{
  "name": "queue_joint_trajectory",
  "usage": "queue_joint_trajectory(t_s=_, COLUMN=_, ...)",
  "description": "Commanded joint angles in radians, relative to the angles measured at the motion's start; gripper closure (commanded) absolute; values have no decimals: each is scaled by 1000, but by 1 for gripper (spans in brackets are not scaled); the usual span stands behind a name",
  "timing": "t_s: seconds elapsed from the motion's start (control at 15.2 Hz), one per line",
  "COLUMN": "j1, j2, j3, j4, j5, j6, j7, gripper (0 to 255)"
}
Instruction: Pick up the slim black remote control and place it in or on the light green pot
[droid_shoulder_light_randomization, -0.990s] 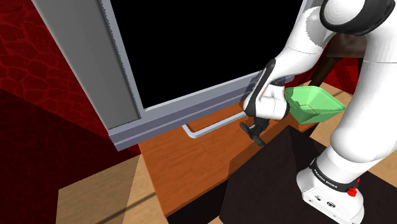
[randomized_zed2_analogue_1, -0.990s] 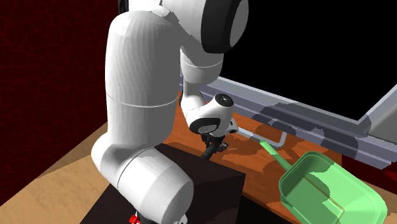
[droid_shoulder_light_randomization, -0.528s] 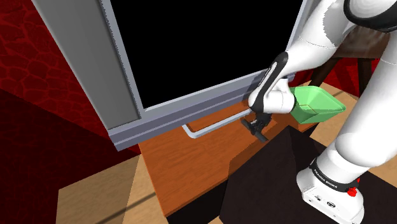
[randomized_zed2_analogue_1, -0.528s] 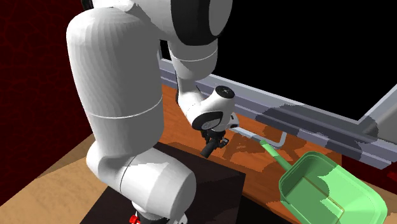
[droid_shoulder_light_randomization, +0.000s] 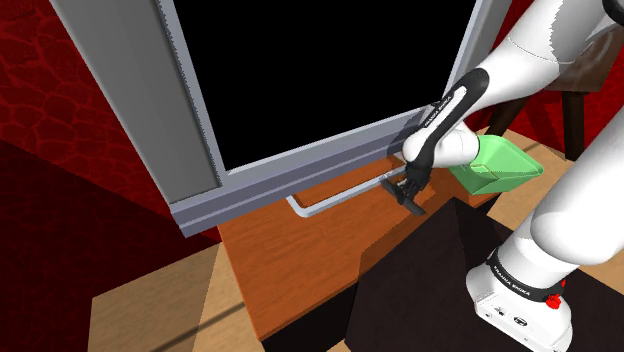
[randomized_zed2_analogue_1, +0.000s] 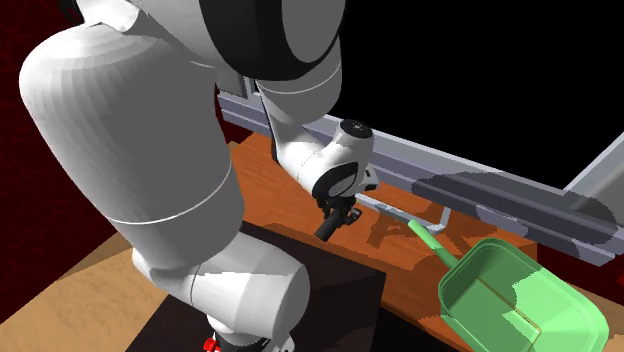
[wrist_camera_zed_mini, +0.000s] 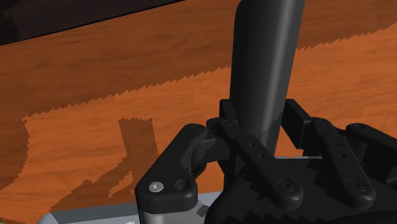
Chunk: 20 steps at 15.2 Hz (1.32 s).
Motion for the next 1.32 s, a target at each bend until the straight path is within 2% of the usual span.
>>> queue_joint_trajectory(t_s=0.0, j1=-7, j2=-46, j3=-10, j4=-4, j5=-68, j6=-39, j7=51, gripper=255)
queue_joint_trajectory(t_s=0.26, j1=-32, j2=-130, j3=-6, j4=-10, j5=-149, j6=-114, j7=113, gripper=255)
queue_joint_trajectory(t_s=0.53, j1=-55, j2=-210, j3=5, j4=-9, j5=-199, j6=-192, j7=152, gripper=255)
queue_joint_trajectory(t_s=1.25, j1=-89, j2=-385, j3=27, j4=18, j5=-258, j6=-393, j7=204, gripper=255)
